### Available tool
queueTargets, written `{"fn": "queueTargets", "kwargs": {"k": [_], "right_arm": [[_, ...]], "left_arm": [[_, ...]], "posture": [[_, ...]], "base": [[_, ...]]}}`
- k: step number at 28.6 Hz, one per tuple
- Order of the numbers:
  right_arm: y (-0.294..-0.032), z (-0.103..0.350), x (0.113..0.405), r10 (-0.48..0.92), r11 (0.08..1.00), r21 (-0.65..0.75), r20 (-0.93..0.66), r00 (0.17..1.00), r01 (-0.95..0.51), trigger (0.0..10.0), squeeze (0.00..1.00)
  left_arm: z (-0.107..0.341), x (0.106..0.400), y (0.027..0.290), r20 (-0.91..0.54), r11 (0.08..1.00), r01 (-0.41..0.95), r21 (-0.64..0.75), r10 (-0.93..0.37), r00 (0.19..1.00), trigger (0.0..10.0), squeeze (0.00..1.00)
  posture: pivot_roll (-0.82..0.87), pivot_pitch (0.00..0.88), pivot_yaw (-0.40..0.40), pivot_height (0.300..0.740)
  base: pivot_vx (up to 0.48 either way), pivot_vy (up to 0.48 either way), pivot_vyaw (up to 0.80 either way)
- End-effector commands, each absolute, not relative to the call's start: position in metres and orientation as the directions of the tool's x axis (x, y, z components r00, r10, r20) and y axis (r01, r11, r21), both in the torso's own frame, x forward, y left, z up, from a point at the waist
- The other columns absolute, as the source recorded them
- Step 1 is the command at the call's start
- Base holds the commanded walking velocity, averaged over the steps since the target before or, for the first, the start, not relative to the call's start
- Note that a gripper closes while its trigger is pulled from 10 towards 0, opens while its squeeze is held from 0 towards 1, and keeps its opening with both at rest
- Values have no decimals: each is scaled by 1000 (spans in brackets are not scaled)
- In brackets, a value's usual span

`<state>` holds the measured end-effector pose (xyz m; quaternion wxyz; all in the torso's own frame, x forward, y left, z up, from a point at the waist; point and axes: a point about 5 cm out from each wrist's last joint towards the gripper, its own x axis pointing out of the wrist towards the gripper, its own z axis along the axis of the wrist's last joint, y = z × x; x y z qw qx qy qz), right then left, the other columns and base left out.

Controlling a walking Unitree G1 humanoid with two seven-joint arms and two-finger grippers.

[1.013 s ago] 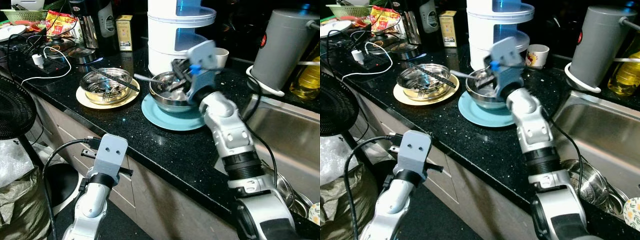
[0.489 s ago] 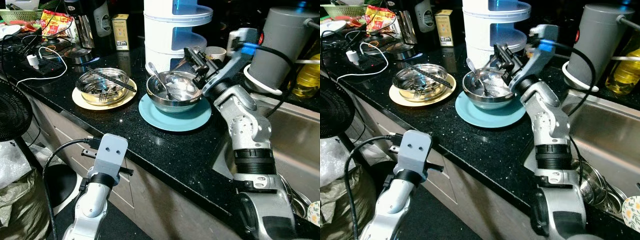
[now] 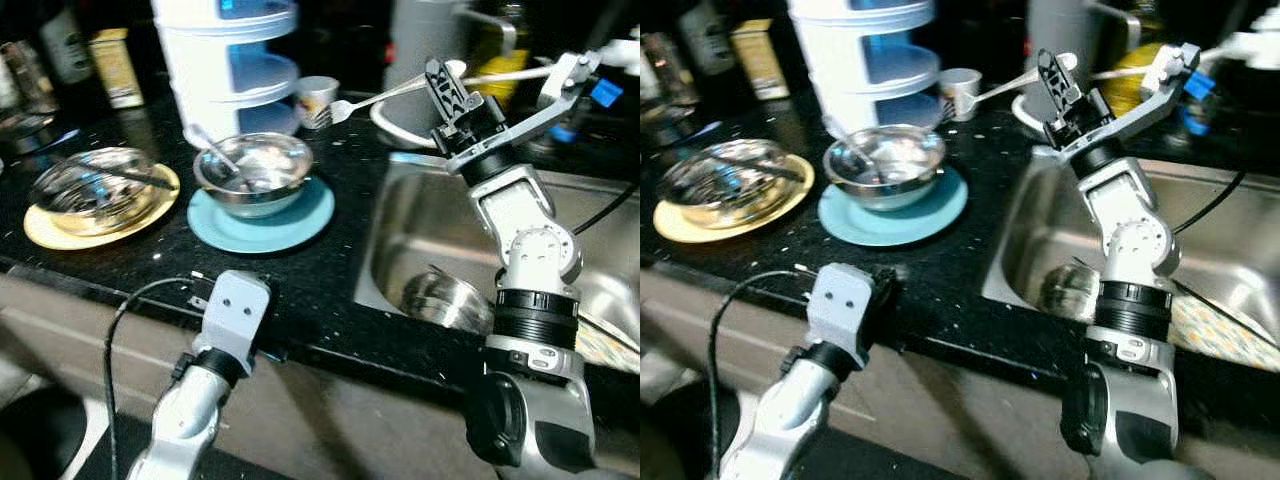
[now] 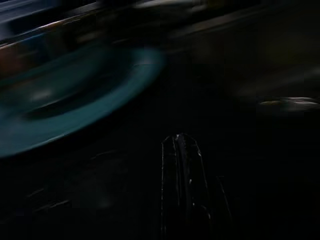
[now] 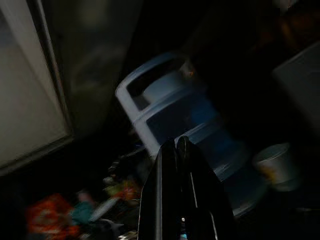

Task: Kitchen organization

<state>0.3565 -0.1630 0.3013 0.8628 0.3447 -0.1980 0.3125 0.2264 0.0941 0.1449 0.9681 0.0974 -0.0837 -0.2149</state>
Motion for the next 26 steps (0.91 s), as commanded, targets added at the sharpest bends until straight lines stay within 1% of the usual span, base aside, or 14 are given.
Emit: {"fn": "queueTargets", "kwargs": {"k": [1, 2, 3, 4, 5, 6, 7, 9, 13, 18, 21, 25, 26], "right_arm": [[-164, 298, 356, 419, 613, 442, 521, 744, -654, 2627, 0], [-164, 298, 356, 419, 613, 442, 521, 744, -654, 2627, 0], [-166, 294, 359, 419, 668, 419, 472, 776, -615, 4275, 0], [-168, 291, 361, 421, 722, 383, 418, 806, -576, 4510, 0], [-170, 288, 364, 411, 782, 331, 361, 837, -528, 10000, 0], [-172, 286, 366, 404, 815, 296, 326, 855, -498, 10000, 0], [-172, 286, 366, 404, 815, 296, 326, 855, -498, 10000, 0], [-174, 280, 370, 395, 885, 172, 215, 893, -433, 10000, 0], [-170, 268, 373, 378, 923, 39, 109, 919, -384, 10000, 0], [-165, 260, 373, 370, 929, -12, 64, 927, -370, 10000, 0], [-161, 253, 374, 362, 932, -37, 31, 932, -361, 10000, 0], [-156, 248, 375, 365, 930, -57, 13, 931, -364, 10000, 0], [-156, 248, 375, 365, 929, -60, 12, 931, -364, 10000, 0]], "left_arm": [[147, 223, 85, 127, 858, 459, 230, -494, 860, 10000, 0], [147, 223, 85, 127, 858, 459, 230, -494, 860, 10000, 0], [147, 223, 85, 127, 856, 461, 233, -497, 859, 10000, 0], [147, 223, 85, 128, 856, 461, 235, -497, 858, 10000, 0], [148, 222, 84, 128, 852, 466, 240, -504, 854, 10000, 0], [148, 222, 84, 128, 847, 473, 243, -511, 850, 10000, 0], [148, 222, 84, 128, 847, 473, 243, -511, 850, 10000, 0], [151, 218, 82, 136, 839, 489, 239, -528, 838, 10000, 0], [153, 212, 79, 140, 827, 510, 239, -549, 824, 10000, 0], [155, 209, 79, 142, 821, 516, 244, -556, 819, 10000, 0], [158, 213, 86, 146, 849, 461, 259, -507, 850, 10000, 0], [163, 218, 95, 162, 891, 407, 202, -441, 883, 10000, 0], [163, 219, 96, 162, 891, 407, 203, -440, 883, 10000, 0]], "posture": [[50, 0, -9, 740], [50, 0, -9, 740], [50, 0, -9, 740], [48, 0, -10, 740], [47, 0, -12, 740], [47, 0, -12, 740], [47, 0, -12, 740], [46, 0, -15, 740], [46, 0, -15, 740], [51, 0, -15, 740], [55, 0, -16, 740], [55, 0, -16, 740], [53, 0, -14, 740]], "base": [[0, 0, -800], [0, 0, -800], [0, 0, -800], [0, 0, -800], [0, 0, 0], [0, 0, 0], [0, 0, 0], [0, 0, 0], [0, 0, 0], [0, 0, 0], [0, 0, 0], [0, 0, 0], [0, 0, 0]]}}
